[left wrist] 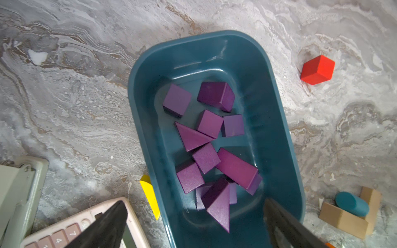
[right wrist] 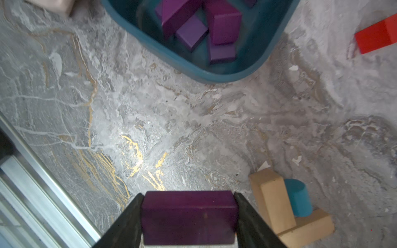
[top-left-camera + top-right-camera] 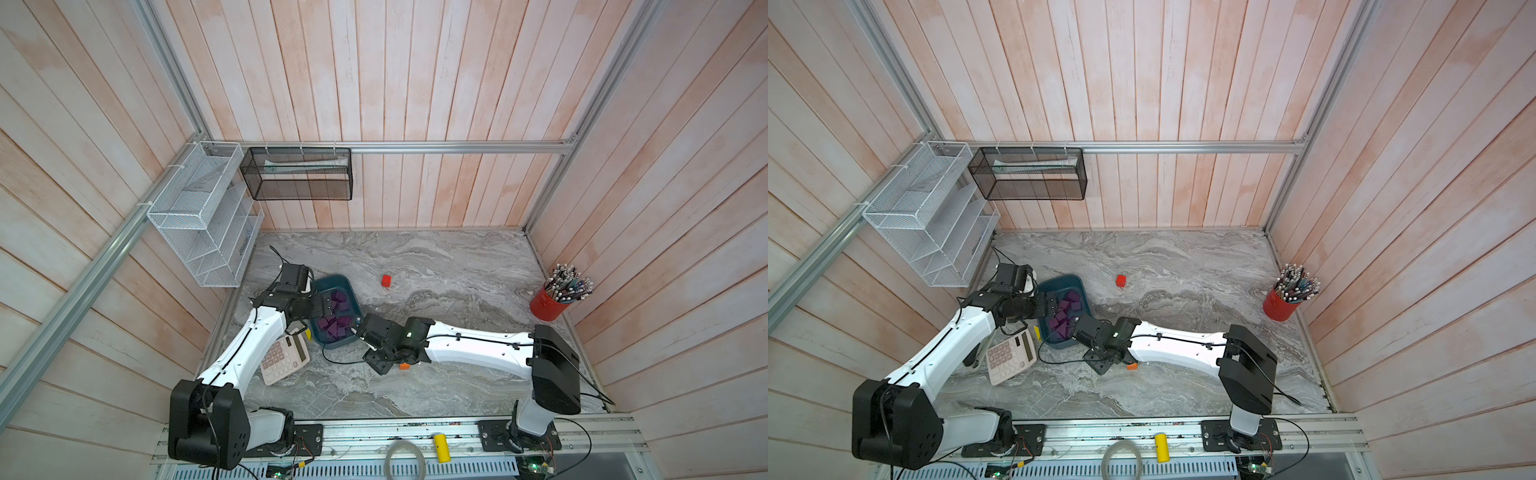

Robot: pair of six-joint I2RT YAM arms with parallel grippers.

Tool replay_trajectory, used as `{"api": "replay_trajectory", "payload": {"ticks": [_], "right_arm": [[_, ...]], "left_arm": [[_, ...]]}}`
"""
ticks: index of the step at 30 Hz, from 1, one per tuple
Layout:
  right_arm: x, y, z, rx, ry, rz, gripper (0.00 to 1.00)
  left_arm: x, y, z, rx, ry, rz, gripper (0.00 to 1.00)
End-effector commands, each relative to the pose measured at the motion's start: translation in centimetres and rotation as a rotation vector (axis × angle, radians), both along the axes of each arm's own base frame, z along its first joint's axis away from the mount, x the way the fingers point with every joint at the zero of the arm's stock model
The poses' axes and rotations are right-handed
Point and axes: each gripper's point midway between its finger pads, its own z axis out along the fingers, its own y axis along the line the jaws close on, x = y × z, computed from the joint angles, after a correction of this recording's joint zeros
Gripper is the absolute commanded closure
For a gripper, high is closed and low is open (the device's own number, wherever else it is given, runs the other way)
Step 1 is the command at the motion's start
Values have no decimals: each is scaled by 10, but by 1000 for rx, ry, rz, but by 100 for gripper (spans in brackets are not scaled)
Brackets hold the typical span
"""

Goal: Pick purple bricks into the storage bin
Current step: Place the building block in the storage box.

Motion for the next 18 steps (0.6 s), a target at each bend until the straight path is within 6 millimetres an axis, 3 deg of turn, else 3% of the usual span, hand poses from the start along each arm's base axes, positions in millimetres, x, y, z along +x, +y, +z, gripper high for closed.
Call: {"api": "replay_trajectory", "payload": {"ticks": [1, 9, 18], "right_arm": [[18, 3, 26, 40, -58, 6, 42], [70, 24, 50, 80, -132, 17, 42], [131, 49, 57, 96, -203, 28, 42]], "left_arm": [[1, 4, 7, -24, -37, 23, 0], [3, 28, 7, -19, -39, 112, 0], [4, 51, 2, -1, -21, 185, 0]]}}
